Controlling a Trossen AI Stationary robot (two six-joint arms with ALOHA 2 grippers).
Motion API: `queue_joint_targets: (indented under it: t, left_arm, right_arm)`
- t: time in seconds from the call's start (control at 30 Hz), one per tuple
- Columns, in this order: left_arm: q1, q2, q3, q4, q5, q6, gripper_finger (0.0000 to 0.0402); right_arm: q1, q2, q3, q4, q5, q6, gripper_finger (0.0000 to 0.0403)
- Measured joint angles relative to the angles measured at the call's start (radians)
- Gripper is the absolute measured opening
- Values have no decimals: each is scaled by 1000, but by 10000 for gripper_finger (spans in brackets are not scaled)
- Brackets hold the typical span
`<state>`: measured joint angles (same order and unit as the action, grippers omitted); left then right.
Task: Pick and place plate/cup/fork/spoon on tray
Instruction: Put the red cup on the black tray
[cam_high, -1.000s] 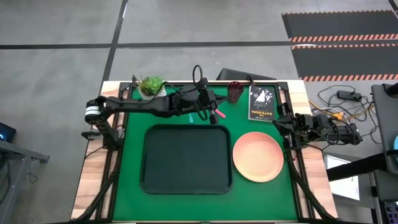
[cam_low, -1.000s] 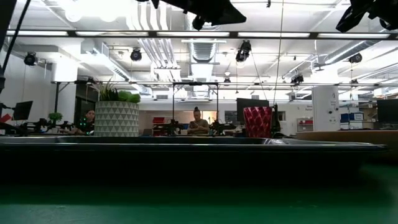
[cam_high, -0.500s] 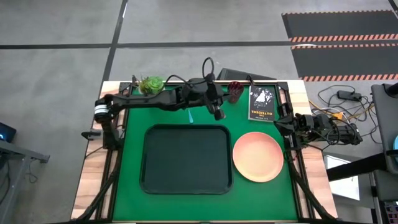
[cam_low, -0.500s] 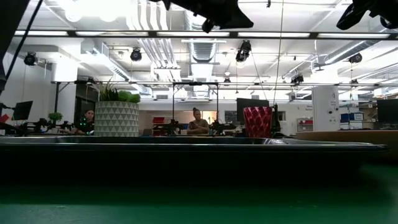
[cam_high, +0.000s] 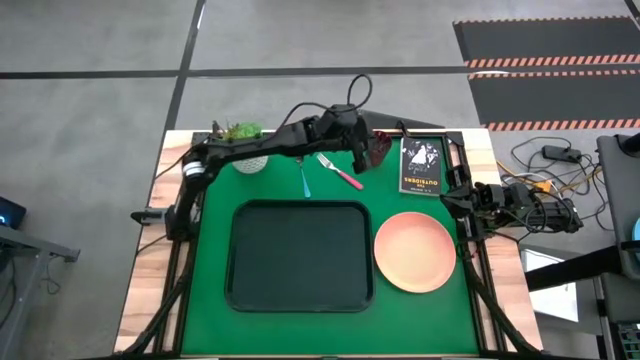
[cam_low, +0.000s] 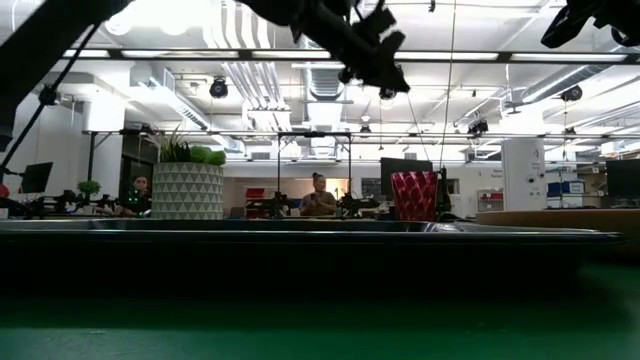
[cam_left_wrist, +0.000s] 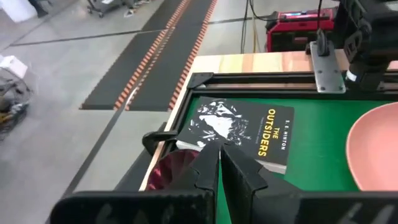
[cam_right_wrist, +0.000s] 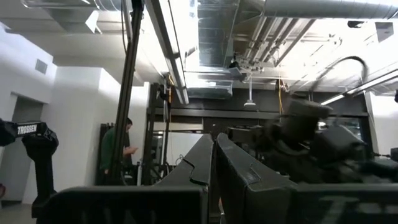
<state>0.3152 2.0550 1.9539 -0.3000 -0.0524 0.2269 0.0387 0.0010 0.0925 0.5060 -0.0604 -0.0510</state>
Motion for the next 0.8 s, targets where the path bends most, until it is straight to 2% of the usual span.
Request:
queue_joint_targets:
  t: [0.1, 0.4, 0.57, 0.67, 0.8]
  left_arm:
    - [30, 46, 21, 9, 77, -4, 0]
    - [66, 167, 29, 86, 94, -2, 0]
    - [64, 207, 29, 115, 97, 64, 2]
    - [63, 211, 28, 114, 130, 68, 23]
    - [63, 211, 22, 112, 152, 77, 85]
  right_arm:
    - [0, 0, 0, -6, 0, -1, 9]
    - [0, 0, 0, -22, 9, -3, 9]
    - [0, 0, 0, -28, 10, -4, 9]
    - [0, 0, 0, -31, 10, -6, 9]
    - [0, 0, 0, -37, 10, -13, 9]
